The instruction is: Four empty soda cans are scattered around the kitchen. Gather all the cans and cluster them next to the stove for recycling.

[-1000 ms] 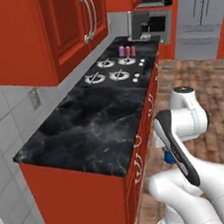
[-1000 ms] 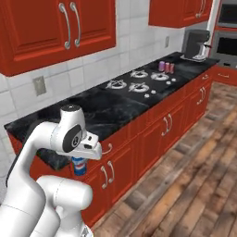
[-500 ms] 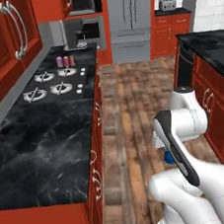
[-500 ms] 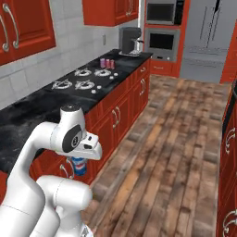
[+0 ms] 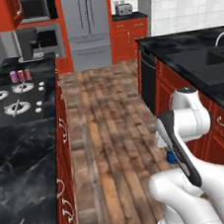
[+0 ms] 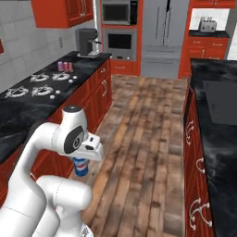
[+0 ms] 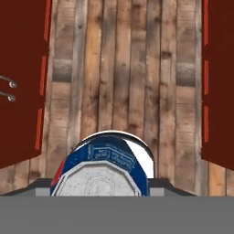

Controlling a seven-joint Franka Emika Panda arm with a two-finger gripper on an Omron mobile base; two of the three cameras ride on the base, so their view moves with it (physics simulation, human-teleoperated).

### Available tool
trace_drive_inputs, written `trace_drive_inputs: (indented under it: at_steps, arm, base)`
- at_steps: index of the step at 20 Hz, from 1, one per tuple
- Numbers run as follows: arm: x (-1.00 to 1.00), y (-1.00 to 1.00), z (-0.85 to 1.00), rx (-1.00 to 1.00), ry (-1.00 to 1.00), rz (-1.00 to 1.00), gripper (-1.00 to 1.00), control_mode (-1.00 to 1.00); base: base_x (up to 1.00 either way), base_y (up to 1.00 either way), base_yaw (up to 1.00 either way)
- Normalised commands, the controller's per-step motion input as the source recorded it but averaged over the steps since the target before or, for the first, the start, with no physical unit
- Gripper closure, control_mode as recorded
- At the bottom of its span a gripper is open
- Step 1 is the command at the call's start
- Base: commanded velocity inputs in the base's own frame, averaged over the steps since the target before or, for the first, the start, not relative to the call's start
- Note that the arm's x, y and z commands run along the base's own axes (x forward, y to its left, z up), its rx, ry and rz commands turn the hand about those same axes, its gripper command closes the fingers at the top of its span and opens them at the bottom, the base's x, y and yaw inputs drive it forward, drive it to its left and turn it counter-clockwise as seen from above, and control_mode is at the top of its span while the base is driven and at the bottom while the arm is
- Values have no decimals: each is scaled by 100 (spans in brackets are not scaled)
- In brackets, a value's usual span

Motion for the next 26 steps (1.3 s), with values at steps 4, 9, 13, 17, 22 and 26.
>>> trace_drive_inputs:
  at_steps: [4,9,13,17,22,26]
  arm:
    - [0,0,0,0,0,0,100,100]
    - [0,0,0,0,0,0,100,100]
    - [0,0,0,0,0,0,100,100]
    - [0,0,0,0,0,0,100,100]
    - [0,0,0,0,0,0,100,100]
    - [0,0,0,0,0,0,100,100]
  base:
    - [93,0,-14]
    - [100,0,-11]
    - [100,0,-8]
    - [99,0,-1]
    - [97,0,0]
    - [100,-1,0]
